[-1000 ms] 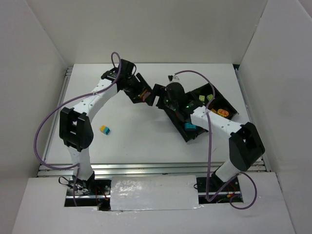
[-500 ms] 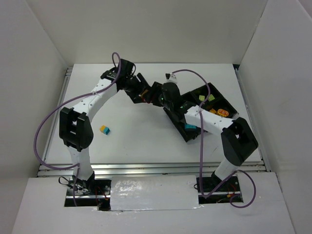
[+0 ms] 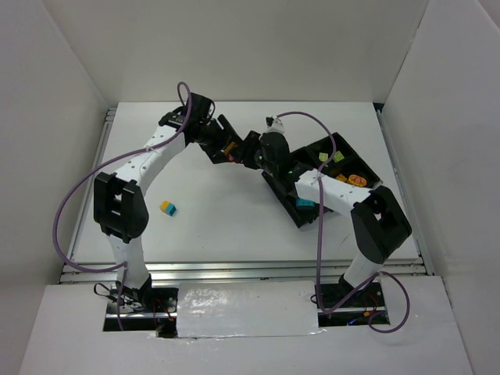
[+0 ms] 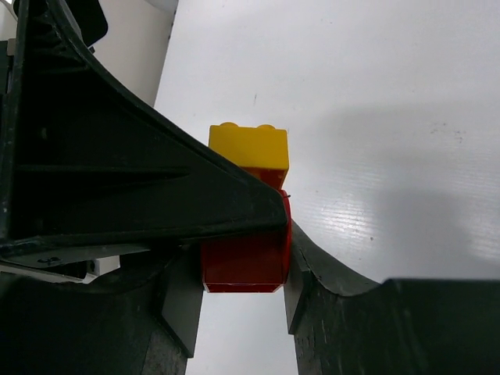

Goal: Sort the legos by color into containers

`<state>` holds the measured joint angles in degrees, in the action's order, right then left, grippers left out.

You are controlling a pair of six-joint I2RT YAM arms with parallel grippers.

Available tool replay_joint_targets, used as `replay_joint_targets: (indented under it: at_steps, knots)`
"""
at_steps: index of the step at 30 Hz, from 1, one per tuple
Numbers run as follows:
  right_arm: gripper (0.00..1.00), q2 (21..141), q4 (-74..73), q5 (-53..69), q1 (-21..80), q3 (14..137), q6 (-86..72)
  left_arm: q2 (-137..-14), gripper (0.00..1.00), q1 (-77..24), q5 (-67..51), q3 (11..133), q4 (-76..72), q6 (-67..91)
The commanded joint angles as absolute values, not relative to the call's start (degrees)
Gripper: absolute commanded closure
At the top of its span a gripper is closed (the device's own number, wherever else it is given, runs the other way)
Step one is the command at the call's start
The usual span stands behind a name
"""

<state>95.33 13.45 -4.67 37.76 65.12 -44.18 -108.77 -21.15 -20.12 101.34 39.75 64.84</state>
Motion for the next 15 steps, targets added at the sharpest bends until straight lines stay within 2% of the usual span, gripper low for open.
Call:
replay_joint_targets:
  at_steps: [1, 2, 3, 4, 7, 11, 13, 15]
  knots:
    - [1.0, 94.0, 19.2, -2.9, 38.2, 64.5, -41.2, -105.9, 0.48, -21.8, -20.5, 102.9, 40.3, 61.8]
    - [1.0, 94.0, 19.2, -2.5, 38.2, 64.5, -41.0, -106.1, 0.35, -21.8, -20.6, 103.5, 40.7, 61.4]
    - [1.0, 93.7, 18.8, -2.5, 38.3, 64.5, -41.0, -106.2, 0.1, -21.8, -20.4, 103.9, 41.0, 60.2]
    - [1.0, 93.6, 18.8, -2.5, 38.2, 64.4, -41.0, -106.3, 0.01, -21.8, -20.7, 104.3, 40.5, 59.4]
    - [1.0, 93.3, 17.7, -1.8, 37.6, 64.8, -40.7, -106.9, 0.01, -21.6, -21.5, 108.0, 42.1, 54.8]
    - [1.0, 91.9, 14.9, 1.0, 34.5, 64.9, -41.0, -110.6, 0.01, -19.3, -22.9, 121.8, 51.6, 47.2]
    - [1.0, 90.6, 14.9, 5.8, 32.7, 63.9, -41.1, -110.0, 0.01, -17.9, -25.2, 123.1, 52.1, 43.0]
    - [1.0, 88.7, 14.6, 12.4, 28.9, 63.9, -40.6, -105.7, 0.0, -15.0, -26.6, 118.0, 48.4, 40.9]
